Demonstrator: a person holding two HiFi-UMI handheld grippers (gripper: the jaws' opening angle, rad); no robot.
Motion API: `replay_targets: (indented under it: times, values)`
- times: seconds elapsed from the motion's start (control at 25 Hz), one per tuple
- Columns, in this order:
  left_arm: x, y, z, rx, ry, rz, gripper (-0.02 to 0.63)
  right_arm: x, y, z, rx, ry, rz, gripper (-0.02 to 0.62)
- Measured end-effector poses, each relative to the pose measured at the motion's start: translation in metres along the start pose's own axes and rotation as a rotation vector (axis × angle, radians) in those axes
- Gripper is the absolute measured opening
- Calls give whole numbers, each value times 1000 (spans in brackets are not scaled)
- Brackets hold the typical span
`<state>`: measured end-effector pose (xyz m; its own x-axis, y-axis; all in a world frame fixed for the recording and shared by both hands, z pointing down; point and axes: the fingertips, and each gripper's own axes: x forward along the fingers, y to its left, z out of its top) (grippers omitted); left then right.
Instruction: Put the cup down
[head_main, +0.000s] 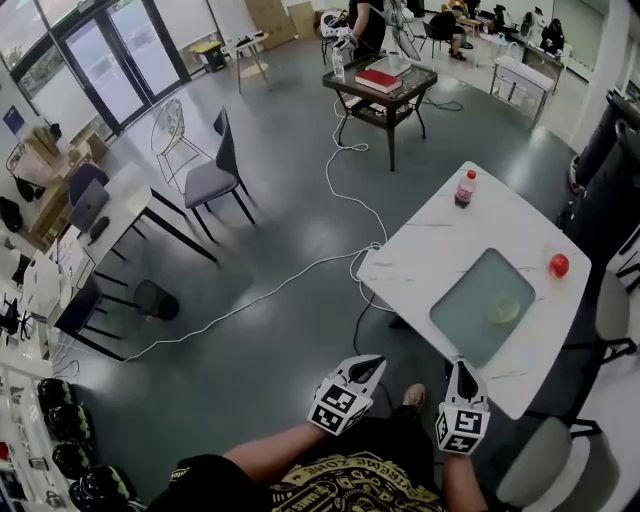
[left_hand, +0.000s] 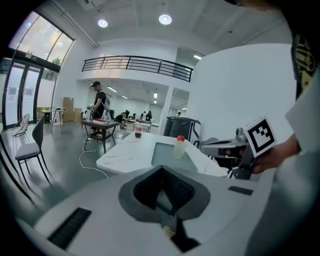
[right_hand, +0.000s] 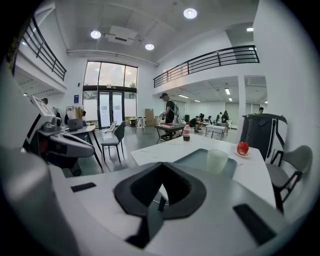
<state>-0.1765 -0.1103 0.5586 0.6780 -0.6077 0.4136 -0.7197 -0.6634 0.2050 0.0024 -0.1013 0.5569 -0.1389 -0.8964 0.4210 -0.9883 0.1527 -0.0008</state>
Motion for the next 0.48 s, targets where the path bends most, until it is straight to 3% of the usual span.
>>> replay_targets:
  times: [0.28, 0.48]
  values:
    - [-68, 4, -24, 21, -9, -60, 8, -40, 95, -9, -40, 5, 42, 6]
    - [-105, 11, -33, -33, -37, -59, 8, -63, 141, -5, -56, 5, 82, 5]
